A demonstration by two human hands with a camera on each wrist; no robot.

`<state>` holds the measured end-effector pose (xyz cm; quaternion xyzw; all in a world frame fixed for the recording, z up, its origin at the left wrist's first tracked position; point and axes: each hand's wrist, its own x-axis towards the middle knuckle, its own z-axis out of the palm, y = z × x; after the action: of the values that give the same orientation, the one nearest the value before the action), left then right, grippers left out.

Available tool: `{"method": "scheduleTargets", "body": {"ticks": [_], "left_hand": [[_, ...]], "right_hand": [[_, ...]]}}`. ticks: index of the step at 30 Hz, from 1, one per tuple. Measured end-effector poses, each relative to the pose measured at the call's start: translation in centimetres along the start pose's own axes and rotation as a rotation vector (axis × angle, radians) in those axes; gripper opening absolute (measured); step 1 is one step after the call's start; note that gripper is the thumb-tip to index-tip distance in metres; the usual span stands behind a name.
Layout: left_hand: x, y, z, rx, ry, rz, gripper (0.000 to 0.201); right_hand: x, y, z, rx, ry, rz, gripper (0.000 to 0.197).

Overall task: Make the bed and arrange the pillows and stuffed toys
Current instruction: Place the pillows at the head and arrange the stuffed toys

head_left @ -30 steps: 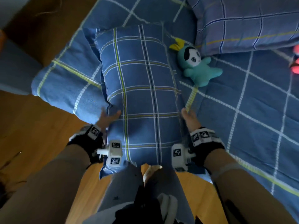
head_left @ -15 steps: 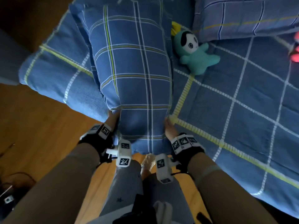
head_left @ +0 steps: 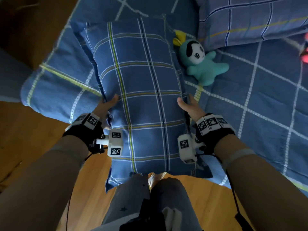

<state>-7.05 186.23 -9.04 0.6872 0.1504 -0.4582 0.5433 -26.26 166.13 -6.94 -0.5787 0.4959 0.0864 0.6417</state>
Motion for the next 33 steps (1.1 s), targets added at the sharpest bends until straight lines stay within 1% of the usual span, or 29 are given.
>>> {"method": "scheduleTargets", "body": {"ticks": [1, 2, 3, 4, 5, 7, 10, 11, 13, 14, 15, 18, 21, 23, 24, 25, 26, 27, 28, 29, 30, 31, 33], "left_hand": [[0.7, 0.0, 0.1, -0.013, -0.003, 0.005, 0.021], [1.3, 0.0, 0.3, -0.039, -0.023, 0.013, 0.032], [2.0, -0.2, 0.3, -0.063, -0.046, 0.017, 0.049], [2.4, -0.4, 0.3, -0.075, -0.059, 0.014, 0.06], [2.8, -0.6, 0.4, -0.071, -0.059, 0.013, 0.064], [3.2, -0.8, 0.5, -0.073, -0.05, -0.005, 0.067], [3.3, -0.4, 0.3, -0.072, -0.064, -0.063, 0.095], [2.9, 0.1, 0.1, -0.072, -0.065, -0.094, 0.095], [2.3, 0.9, -0.2, -0.096, -0.084, -0.14, 0.08], [2.1, 1.3, -0.2, -0.102, -0.106, -0.145, 0.078], [1.4, 1.9, 0.1, -0.092, -0.126, -0.133, 0.08], [-0.7, 4.4, 1.9, -0.098, -0.183, 0.009, 0.086], [-3.6, 6.9, 5.5, -0.071, -0.295, 0.094, 0.095], [-6.1, 7.5, 8.7, -0.051, -0.356, 0.124, 0.09], [-7.5, 7.3, 11.1, -0.037, -0.386, 0.145, 0.085], [-8.0, 7.2, 11.9, -0.053, -0.396, 0.152, 0.084], [-9.0, 6.7, 13.7, -0.039, -0.431, 0.167, 0.088], [-10.8, 5.4, 16.0, -0.008, -0.479, 0.171, 0.097], [-12.3, 4.1, 18.1, 0.039, -0.513, 0.172, 0.107], [-13.8, 2.6, 20.4, 0.077, -0.545, 0.174, 0.111], [-15.2, 0.8, 22.9, 0.108, -0.588, 0.188, 0.11], [-16.9, -1.1, 25.3, 0.146, -0.636, 0.195, 0.11], [-20.3, -5.0, 30.2, 0.229, -0.695, 0.195, 0.118]], "right_hand": [[0.5, 0.0, 0.2, -0.001, -0.026, 0.024, 0.104], [0.5, -0.2, 0.5, -0.039, -0.062, 0.047, 0.111], [1.1, 0.1, 0.7, -0.086, -0.098, 0.052, 0.111], [0.9, 0.0, 1.1, -0.118, -0.123, 0.059, 0.104], [1.1, 0.3, 1.3, -0.113, -0.119, 0.053, 0.096], [0.8, 0.3, 1.6, -0.072, -0.12, 0.048, 0.089], [-0.7, -0.9, 2.4, -0.003, -0.134, 0.004, 0.075], [-1.1, -1.3, 2.6, 0.02, -0.131, -0.015, 0.071], [-2.3, -2.2, 2.9, 0.075, -0.114, -0.046, 0.067], [-2.9, -2.6, 2.9, 0.098, -0.101, -0.058, 0.067], [-3.5, -2.9, 2.8, 0.114, -0.09, -0.073, 0.068], [-5.8, -4.2, 1.5, 0.154, -0.026, -0.13, 0.065], [-8.9, -5.3, -1.6, 0.233, 0.062, -0.187, 0.063], [-11.6, -5.0, -4.5, 0.258, 0.117, -0.227, 0.06], [-13.7, -4.5, -6.5, 0.26, 0.151, -0.25, 0.064], [-14.0, -4.4, -7.1, 0.242, 0.156, -0.255, 0.072], [-15.7, -3.8, -8.5, 0.234, 0.188, -0.263, 0.08], [-18.0, -2.6, -10.4, 0.238, 0.24, -0.286, 0.082], [-20.2, -1.1, -12.4, 0.242, 0.282, -0.3, 0.077], [-22.5, 0.7, -14.4, 0.235, 0.326, -0.298, 0.07], [-25.1, 2.6, -16.4, 0.236, 0.365, -0.29, 0.065], [-27.5, 4.8, -18.3, 0.25, 0.403, -0.297, 0.064], [-32.3, 9.3, -21.8, 0.29, 0.49, -0.293, 0.066]]}}
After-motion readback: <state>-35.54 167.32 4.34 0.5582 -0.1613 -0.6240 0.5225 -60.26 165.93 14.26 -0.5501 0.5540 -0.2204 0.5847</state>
